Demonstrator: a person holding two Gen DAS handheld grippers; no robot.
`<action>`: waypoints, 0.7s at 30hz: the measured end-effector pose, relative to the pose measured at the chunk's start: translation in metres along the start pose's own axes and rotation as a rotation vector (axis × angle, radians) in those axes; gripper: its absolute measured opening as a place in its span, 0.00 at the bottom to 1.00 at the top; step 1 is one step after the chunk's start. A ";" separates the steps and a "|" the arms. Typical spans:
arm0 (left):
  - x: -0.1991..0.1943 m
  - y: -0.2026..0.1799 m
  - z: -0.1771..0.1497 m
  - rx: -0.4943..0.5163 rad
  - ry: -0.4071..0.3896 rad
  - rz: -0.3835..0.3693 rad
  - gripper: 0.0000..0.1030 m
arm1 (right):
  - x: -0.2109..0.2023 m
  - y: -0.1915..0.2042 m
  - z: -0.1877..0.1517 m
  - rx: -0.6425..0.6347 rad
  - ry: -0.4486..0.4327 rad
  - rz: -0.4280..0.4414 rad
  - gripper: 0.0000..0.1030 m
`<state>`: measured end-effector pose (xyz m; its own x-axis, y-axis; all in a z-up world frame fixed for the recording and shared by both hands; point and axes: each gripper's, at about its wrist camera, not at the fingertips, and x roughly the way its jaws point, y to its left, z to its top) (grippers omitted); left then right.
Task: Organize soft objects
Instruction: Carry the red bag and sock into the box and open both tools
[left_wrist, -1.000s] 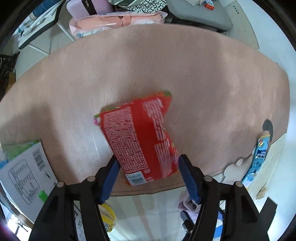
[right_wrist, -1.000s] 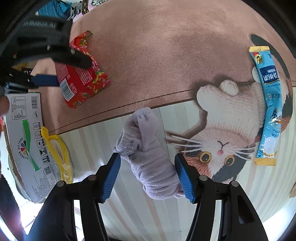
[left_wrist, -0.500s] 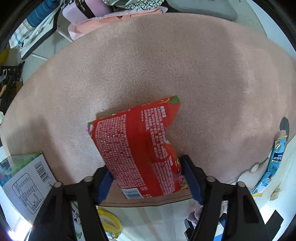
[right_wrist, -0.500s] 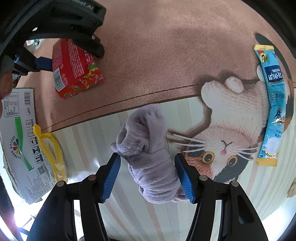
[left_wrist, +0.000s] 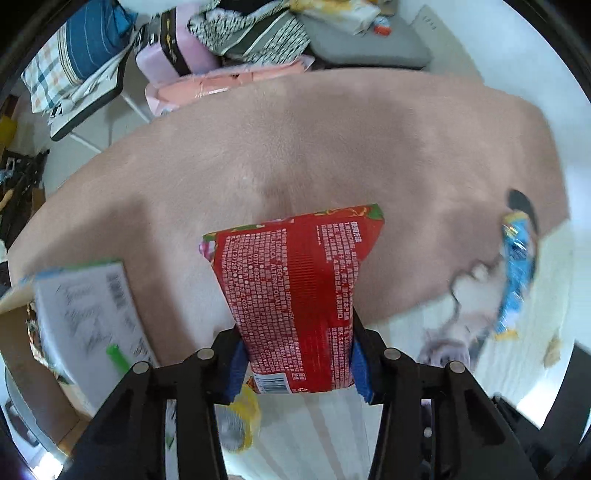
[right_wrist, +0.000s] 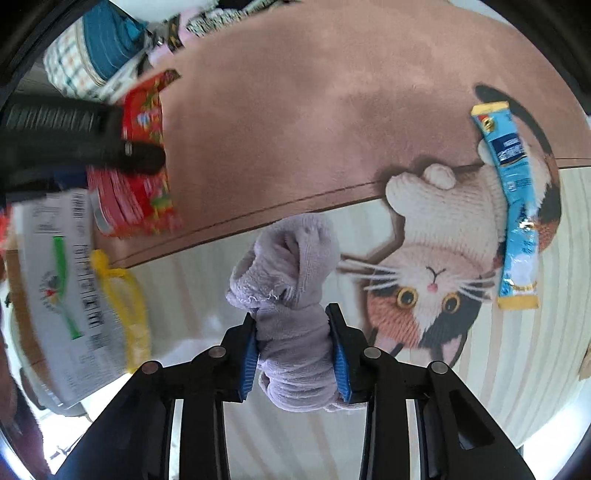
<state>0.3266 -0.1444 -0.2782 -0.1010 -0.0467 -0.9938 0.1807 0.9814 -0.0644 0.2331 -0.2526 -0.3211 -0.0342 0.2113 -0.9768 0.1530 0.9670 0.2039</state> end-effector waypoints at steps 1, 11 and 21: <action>-0.010 0.004 -0.004 0.004 -0.017 -0.012 0.42 | -0.010 0.004 -0.004 -0.007 -0.016 0.005 0.35; -0.120 0.096 -0.107 -0.004 -0.234 -0.060 0.42 | -0.092 0.078 -0.056 -0.053 -0.119 0.154 0.35; -0.108 0.274 -0.179 -0.170 -0.095 -0.035 0.42 | -0.054 0.254 -0.101 -0.157 0.053 0.356 0.35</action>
<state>0.2119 0.1626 -0.1723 -0.0098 -0.0908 -0.9958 0.0097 0.9958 -0.0909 0.1743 -0.0039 -0.2096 -0.0576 0.5409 -0.8391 0.0117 0.8408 0.5412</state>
